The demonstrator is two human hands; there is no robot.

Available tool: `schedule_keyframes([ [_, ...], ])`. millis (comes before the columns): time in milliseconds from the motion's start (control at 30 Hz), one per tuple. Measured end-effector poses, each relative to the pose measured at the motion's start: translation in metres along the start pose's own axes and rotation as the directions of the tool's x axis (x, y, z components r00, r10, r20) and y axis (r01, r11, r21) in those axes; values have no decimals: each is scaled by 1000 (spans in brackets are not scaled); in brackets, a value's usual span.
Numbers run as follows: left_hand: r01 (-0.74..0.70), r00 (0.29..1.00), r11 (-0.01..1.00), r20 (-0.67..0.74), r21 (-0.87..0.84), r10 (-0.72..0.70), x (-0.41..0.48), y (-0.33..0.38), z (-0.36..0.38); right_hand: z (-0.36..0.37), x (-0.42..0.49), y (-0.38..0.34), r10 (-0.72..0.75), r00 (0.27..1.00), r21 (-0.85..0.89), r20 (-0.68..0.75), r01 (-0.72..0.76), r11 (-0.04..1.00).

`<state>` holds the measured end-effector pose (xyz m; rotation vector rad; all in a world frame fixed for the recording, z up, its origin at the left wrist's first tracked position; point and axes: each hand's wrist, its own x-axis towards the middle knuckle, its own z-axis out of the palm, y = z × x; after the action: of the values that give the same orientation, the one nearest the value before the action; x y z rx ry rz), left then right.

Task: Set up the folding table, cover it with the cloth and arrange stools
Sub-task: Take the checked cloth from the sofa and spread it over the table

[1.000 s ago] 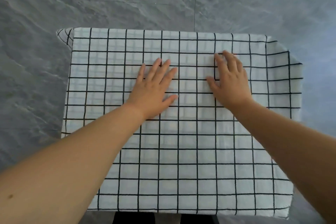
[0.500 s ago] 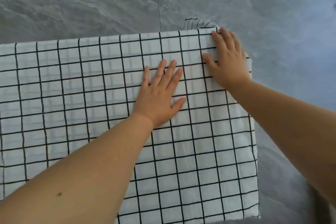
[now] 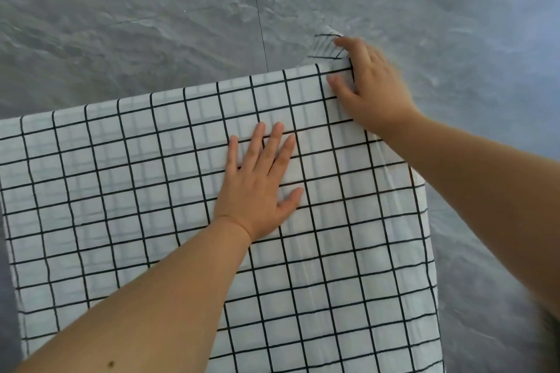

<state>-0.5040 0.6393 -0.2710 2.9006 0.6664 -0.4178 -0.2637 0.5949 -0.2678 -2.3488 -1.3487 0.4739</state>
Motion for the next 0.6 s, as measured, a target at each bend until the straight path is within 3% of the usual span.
schedule_keyframes([
  [67,-2,1000,1000,2,-6,2,0,0,-1,4,9,2,27,997,14,75,-28,999],
  [200,-4,1000,1000,8,-6,4,0,-1,0,8,12,2,105,994,151,29,-108,983],
  [300,-5,1000,1000,10,-11,5,0,-2,0,5,19,5,237,969,199,73,-247,948],
  [467,-7,1000,1000,6,-15,7,0,-2,1,3,17,9,471,858,345,205,-514,786],
  [600,-6,1000,1000,-2,-10,6,0,-3,1,9,11,6,555,773,492,307,-628,603],
])
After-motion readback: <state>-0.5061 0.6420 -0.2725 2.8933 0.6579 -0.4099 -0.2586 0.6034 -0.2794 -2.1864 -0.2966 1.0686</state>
